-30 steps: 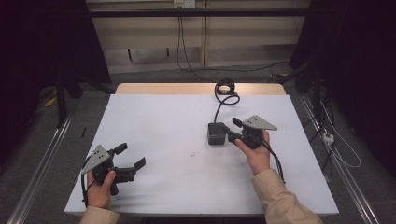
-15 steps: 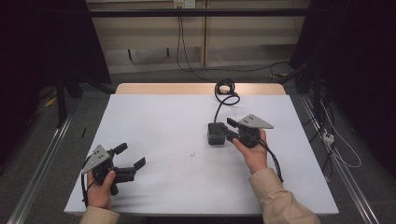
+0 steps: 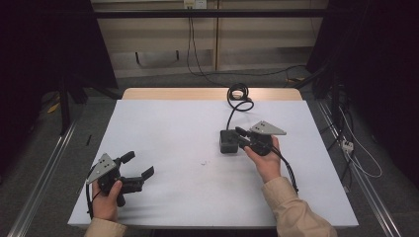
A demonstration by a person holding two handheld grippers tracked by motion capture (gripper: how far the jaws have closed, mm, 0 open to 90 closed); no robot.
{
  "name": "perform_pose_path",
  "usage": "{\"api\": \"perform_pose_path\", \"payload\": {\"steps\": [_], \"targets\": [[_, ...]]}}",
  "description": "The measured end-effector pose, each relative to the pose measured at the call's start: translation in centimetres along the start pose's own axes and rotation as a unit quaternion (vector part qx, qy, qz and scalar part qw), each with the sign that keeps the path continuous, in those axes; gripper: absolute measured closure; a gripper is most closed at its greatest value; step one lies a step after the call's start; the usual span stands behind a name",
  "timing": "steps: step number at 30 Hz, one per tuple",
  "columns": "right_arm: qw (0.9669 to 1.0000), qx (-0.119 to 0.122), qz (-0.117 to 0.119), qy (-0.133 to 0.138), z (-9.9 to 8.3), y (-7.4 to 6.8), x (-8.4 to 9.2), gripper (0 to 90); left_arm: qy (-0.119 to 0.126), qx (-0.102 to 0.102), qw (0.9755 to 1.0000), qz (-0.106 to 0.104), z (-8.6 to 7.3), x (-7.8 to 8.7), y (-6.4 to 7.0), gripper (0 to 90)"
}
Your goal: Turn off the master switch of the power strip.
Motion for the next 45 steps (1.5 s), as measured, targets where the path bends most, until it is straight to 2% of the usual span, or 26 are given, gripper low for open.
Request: {"api": "perform_pose_path", "payload": {"steps": [18, 36, 45], "targets": [[0.9999, -0.004, 0.012, -0.002, -0.08, 0.18, -0.17, 83.4, -0.003, -0.004, 1.0000, -0.003, -0.05, -0.13, 0.03, 3.1], [0.9998, 0.002, 0.020, -0.008, 0.03, 0.10, -0.64, 90.0, -0.002, -0.002, 1.0000, -0.002, -0.05, -0.09, 0.02, 3.1], [0.9996, 0.006, 0.022, -0.014, -0.14, -0.02, -0.89, 90.0, -0.002, -0.004, 1.0000, -0.001, -0.01, -0.06, 0.02, 3.1]]}}
Point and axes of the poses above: each handheld gripper's, and its own axes: x roughly backward along the jaws, z roughly out of its top, y roughly to its right, the point moved 3 cm from there along -x, roughly forward along the jaws, and after that the axes turned 3 degrees about -y, right-handed, at the moved point
